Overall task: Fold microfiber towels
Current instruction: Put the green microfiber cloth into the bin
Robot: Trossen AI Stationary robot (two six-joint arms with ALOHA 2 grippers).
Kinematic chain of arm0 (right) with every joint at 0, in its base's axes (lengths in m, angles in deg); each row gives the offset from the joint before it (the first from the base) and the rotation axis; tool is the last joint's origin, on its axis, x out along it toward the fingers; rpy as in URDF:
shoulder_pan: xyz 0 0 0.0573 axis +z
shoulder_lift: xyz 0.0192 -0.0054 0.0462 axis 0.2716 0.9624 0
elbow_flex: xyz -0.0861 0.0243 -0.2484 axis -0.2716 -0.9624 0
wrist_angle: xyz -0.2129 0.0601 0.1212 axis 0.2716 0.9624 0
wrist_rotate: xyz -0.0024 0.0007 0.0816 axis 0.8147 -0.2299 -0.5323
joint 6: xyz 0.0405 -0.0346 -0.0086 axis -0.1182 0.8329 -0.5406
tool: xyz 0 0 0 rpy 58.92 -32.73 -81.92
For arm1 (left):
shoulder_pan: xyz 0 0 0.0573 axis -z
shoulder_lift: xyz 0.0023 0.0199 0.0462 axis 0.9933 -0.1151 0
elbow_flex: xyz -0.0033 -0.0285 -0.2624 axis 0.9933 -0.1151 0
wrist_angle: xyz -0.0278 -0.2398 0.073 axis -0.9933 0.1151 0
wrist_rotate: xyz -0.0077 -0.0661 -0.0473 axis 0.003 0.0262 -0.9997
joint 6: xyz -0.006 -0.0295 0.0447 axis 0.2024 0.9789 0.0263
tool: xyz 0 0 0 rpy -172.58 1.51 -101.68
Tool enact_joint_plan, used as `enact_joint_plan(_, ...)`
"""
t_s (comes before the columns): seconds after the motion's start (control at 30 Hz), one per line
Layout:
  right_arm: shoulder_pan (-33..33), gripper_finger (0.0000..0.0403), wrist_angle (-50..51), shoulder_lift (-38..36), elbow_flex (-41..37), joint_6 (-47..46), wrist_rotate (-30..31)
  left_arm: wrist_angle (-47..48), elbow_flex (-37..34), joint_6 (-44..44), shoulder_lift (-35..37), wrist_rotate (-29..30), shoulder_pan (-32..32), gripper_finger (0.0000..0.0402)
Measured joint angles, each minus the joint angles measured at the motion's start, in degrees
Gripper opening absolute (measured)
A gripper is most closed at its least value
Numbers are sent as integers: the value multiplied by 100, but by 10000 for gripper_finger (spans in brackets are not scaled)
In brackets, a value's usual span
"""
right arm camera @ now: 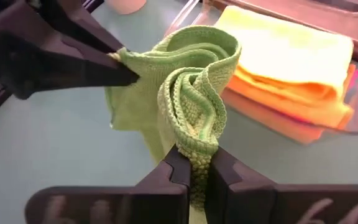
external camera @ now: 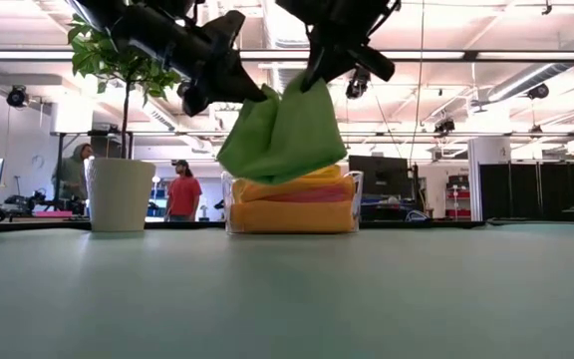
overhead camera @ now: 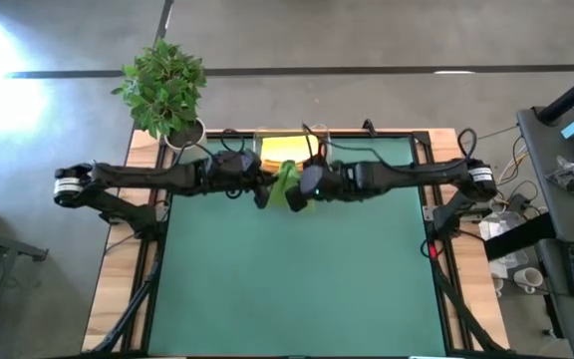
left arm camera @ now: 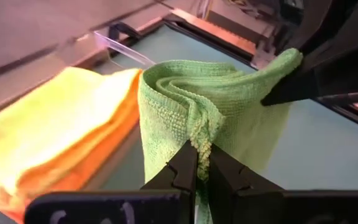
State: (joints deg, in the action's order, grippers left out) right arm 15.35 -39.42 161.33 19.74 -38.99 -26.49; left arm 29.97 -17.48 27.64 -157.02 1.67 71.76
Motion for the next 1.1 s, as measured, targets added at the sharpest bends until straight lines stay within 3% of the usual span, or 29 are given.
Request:
enact_joint_plan(0.3,-840,9,0,0,121,788,-638,-47,408,-354,-151,427,-440,5)
enact_joint_plan(0.8,-2287,9,24,2,325,1702,-1577,-33,1120,-392,-1053,463,-1042,5)
enact_joint_plan(1.1,-2816,8,-36,554,298,2129,-1785,-21,1224,-395,-1250,677,-1448,5)
